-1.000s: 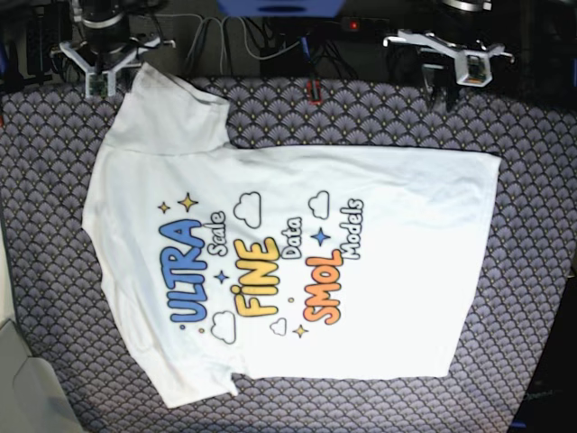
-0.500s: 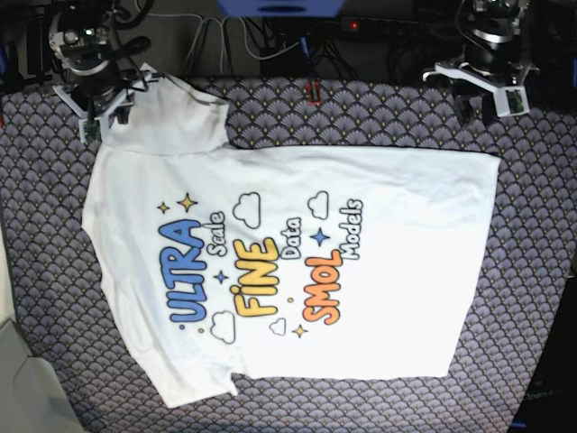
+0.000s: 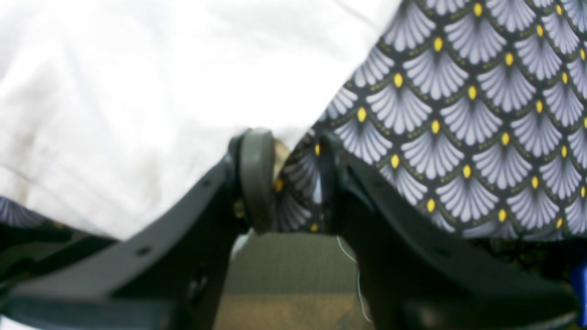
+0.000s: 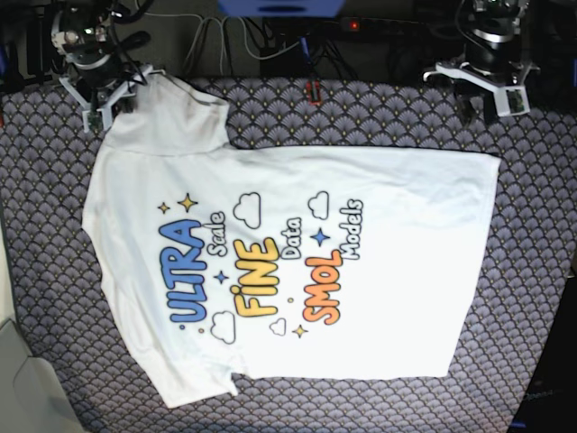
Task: Fold the T-shirt properly
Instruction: 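Lower both grippers toward the shirt's shoulder corners by the collar, then pinch the shoulder edges of the white shirt with both grippers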
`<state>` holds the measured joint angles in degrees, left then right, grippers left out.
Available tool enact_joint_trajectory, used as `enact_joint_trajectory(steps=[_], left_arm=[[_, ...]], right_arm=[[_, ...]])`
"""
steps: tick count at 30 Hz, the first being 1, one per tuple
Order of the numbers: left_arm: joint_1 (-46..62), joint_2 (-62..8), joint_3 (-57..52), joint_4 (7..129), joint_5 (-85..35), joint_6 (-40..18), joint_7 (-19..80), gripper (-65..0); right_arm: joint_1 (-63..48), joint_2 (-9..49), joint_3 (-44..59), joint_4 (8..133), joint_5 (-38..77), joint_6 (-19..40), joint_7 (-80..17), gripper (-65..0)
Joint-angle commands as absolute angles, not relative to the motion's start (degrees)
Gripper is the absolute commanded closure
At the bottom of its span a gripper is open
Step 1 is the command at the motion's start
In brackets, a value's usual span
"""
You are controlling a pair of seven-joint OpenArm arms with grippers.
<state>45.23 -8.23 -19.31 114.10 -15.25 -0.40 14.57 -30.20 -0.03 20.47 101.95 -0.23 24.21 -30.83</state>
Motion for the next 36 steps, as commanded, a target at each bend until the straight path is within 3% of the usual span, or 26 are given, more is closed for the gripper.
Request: enact_joint_trajectory(steps=[1,17,20,24,36], left_arm=[[45.76,-8.48,-19.56,115.03,-15.08,-0.4,13.14,-22.1],[45.76,-8.48,-19.56,115.03,-15.08,-0.31,13.23,-22.1],[45.76,-8.48,-19.56,115.03,-14.99,-0.31,13.23,-22.1],[44.62,-8.48,-19.56,115.03,-14.99,-0.31,13.23,-22.1],[35.56,-8.48,-24.66,106.42,-14.9,-0.31,13.32,-22.5]], right_arm=[[-30.9,-0.48,20.18,101.93,-0.04,26.59,-33.01,-18.8],[-30.81,-0.92,15.6,101.76,-0.04,26.68,-33.01,-18.3],[-30.55,-0.92,15.6,101.76,-0.04,26.68,-32.92,-12.8],[-30.37,-0.75,15.6,101.76,-0.04,26.68,-33.1,0.0],[-30.37,0.84,15.87,101.76,-0.04,26.68,-32.57,0.0]])
